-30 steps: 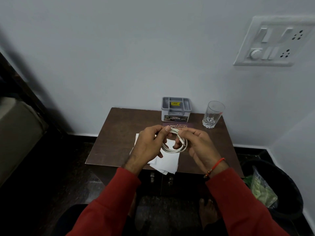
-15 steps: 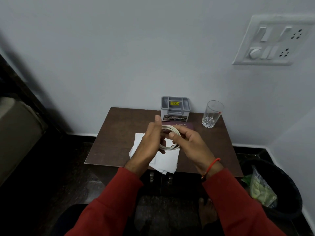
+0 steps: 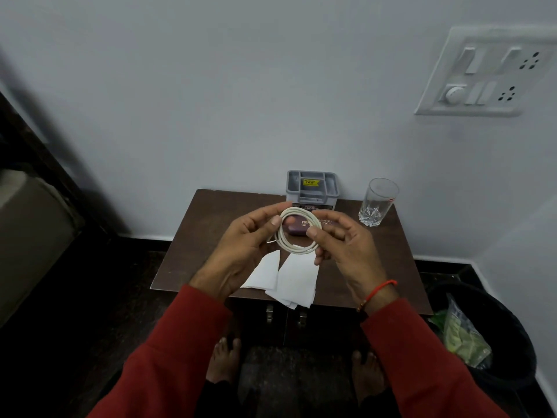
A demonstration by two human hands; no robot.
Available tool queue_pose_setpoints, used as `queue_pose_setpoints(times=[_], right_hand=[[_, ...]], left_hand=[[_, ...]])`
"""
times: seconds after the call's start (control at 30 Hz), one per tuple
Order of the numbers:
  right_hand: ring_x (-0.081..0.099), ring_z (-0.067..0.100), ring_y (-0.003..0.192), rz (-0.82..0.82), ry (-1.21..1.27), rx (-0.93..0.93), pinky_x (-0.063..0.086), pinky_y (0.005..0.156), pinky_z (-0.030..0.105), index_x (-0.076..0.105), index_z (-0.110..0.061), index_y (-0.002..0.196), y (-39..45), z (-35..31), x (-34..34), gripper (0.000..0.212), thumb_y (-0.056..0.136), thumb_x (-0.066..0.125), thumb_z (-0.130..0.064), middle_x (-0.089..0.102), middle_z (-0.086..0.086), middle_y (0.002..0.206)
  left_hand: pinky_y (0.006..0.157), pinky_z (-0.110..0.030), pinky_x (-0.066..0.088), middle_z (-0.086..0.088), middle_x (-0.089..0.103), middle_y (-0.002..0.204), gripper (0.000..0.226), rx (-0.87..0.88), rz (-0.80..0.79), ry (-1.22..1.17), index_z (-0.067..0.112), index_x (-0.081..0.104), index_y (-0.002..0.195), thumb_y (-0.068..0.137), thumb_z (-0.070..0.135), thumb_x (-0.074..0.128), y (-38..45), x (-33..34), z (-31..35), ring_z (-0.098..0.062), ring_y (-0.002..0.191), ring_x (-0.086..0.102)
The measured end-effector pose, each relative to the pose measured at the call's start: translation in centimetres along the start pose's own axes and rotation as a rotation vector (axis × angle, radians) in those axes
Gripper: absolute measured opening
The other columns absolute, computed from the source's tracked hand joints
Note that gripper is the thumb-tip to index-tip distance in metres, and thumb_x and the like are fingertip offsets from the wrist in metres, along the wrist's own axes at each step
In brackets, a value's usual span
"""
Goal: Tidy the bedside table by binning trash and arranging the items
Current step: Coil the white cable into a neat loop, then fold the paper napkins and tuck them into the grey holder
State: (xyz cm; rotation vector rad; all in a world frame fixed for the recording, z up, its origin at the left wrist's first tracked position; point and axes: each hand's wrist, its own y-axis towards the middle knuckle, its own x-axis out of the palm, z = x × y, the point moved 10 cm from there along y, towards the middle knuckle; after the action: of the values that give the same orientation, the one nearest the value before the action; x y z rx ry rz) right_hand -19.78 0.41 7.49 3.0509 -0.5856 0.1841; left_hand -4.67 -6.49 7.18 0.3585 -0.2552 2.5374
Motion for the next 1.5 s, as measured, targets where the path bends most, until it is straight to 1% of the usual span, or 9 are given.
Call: queue_pose_setpoints(times=[0.17,0.37,0.6,0.83,0.97,1.1,1.27,1.4,1.5], right_hand=[[0.055,0.019,0.063,-0.084,0.046,0.077,0.055,0.056,0.032,0.064,-0.014,0.124,0.0,1.1,1.2,0.033,0.092,0.065,-0.008,0.073,0.021,0.102],[0.066,0.03,0.067,-0.064,0.076,0.06,0.062,0.068,0.039,0.064,-0.015,0.124,0.0,1.3,1.2,0.037,0.089,0.067,-0.003,0.074,0.023,0.099],[0.067,0.03,0.062,0.013,0.057,0.058,0.063,0.067,0.034,0.065,-0.011,0.124,0.6,2.0,0.6,0.038,0.088,0.069,-0.001,0.077,0.016,0.094],[0.067,0.026,0.059,0.064,-0.008,0.067,0.063,0.066,0.035,0.067,-0.01,0.12,3.8,3.3,1.0,0.033,0.089,0.067,0.001,0.077,0.016,0.092],[0.067,0.031,0.064,0.104,-0.105,0.125,0.061,0.067,0.037,0.064,-0.011,0.124,9.1,5.9,2.9,0.036,0.09,0.067,-0.002,0.074,0.017,0.095],[0.065,0.026,0.055,0.105,-0.254,0.128,0.062,0.069,0.047,0.064,-0.006,0.12,16.0,8.8,6.4,0.032,0.089,0.067,-0.002,0.071,0.013,0.085],[0.061,0.014,0.037,0.091,-0.43,0.207,0.059,0.049,0.032,0.066,-0.005,0.118,22.0,13.6,10.0,0.03,0.088,0.064,0.0,0.068,0.015,0.081],[0.065,0.027,0.051,0.073,-0.616,0.235,0.061,0.058,0.042,0.072,-0.008,0.103,23.4,15.7,10.8,0.02,0.089,0.061,0.0,0.071,0.015,0.083],[0.072,0.037,0.077,0.026,-0.794,0.162,0.061,0.073,0.05,0.075,-0.013,0.099,24.1,15.9,11.0,0.022,0.084,0.061,-0.004,0.076,0.016,0.092]], left_hand=[[0.079,-0.027,0.063,-0.001,0.079,0.095,0.027,-0.017,0.059,-0.168,0.01,0.069,0.121,0.102,0.003,0.05,-0.1,-0.5,-0.3,-0.008,0.083,0.075],[0.083,-0.031,0.061,-0.003,0.078,0.098,0.027,-0.041,0.053,-0.21,0.011,0.07,0.121,0.1,0.005,0.054,0.0,-0.3,-1.0,-0.011,0.083,0.073],[0.087,-0.036,0.062,-0.017,0.074,0.121,0.028,-0.032,0.196,-0.093,0.005,0.069,0.125,0.099,0.011,0.062,0.6,-3.0,-1.5,-0.022,0.101,0.073],[0.072,-0.028,0.058,-0.002,0.074,0.117,0.017,0.083,0.476,0.064,0.024,0.074,0.113,0.099,0.019,0.065,0.7,-8.2,-0.9,-0.02,0.111,0.068],[0.072,-0.028,0.053,0.008,0.065,0.104,0.02,0.067,0.661,-0.016,0.022,0.069,0.119,0.101,0.019,0.061,0.5,-10.6,-1.3,-0.01,0.092,0.061],[0.068,-0.028,0.054,0.008,0.066,0.106,0.014,0.022,0.658,-0.056,0.026,0.071,0.109,0.101,0.02,0.061,1.1,-10.5,-2.3,-0.01,0.091,0.064],[0.068,-0.029,0.053,0.006,0.065,0.091,0.013,0.053,0.643,0.015,0.025,0.071,0.103,0.1,0.018,0.061,1.6,-12.0,-2.2,-0.006,0.082,0.061],[0.047,-0.015,0.044,0.004,0.057,0.08,0.015,0.022,0.646,-0.027,0.013,0.07,0.112,0.101,0.014,0.06,1.9,-13.6,-2.9,0.008,0.05,0.054],[0.047,-0.014,0.044,0.005,0.057,0.079,0.014,0.002,0.629,-0.013,0.015,0.071,0.11,0.101,0.015,0.06,2.2,-13.7,-3.1,0.007,0.05,0.054]])
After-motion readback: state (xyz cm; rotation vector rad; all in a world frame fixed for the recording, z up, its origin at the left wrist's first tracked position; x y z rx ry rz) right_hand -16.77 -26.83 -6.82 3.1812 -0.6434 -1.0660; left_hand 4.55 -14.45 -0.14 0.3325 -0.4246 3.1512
